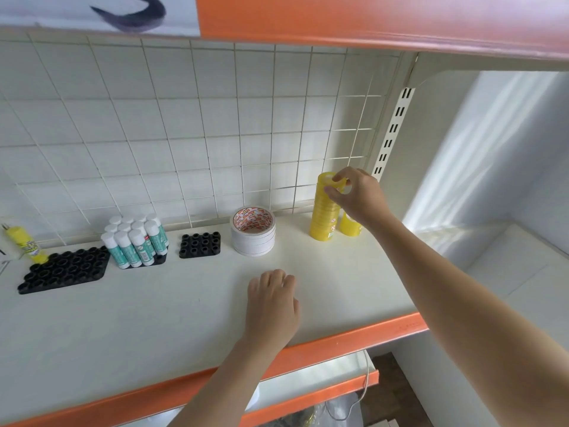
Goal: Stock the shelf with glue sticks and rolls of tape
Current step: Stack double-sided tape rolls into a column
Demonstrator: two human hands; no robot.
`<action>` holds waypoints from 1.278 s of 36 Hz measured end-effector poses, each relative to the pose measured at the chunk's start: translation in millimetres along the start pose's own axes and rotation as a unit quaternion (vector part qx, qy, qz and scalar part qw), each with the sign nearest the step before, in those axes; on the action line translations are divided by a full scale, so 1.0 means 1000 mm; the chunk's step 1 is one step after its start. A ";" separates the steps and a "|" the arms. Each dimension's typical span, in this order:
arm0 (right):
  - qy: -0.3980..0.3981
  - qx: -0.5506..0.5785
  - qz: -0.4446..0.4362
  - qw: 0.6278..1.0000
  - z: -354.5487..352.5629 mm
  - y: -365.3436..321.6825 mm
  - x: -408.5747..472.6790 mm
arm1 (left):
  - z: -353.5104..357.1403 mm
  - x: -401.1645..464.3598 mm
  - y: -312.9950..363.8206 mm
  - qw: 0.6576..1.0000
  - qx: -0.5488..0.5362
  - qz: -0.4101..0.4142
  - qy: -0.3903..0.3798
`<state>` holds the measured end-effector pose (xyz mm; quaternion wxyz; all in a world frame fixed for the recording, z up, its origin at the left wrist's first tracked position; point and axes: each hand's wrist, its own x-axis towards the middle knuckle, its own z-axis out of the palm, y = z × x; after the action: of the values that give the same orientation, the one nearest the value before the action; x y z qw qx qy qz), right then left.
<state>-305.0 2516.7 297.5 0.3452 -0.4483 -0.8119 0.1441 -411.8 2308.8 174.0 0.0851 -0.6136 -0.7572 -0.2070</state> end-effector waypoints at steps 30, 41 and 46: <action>-0.043 0.033 0.042 0.998 -0.004 -0.005 -0.001 | -0.001 0.000 0.000 1.000 -0.010 -0.006 -0.004; -0.048 0.048 0.041 0.997 -0.007 -0.001 -0.002 | -0.001 0.000 0.000 1.000 -0.015 -0.004 0.001; -0.068 0.047 0.045 0.996 -0.006 -0.002 0.001 | -0.003 0.001 0.001 1.000 -0.019 -0.007 -0.008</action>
<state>-302.2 2516.0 303.0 0.3034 -0.4566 -0.8047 0.2280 -411.8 2308.1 177.2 0.0659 -0.6114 -0.7580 -0.2175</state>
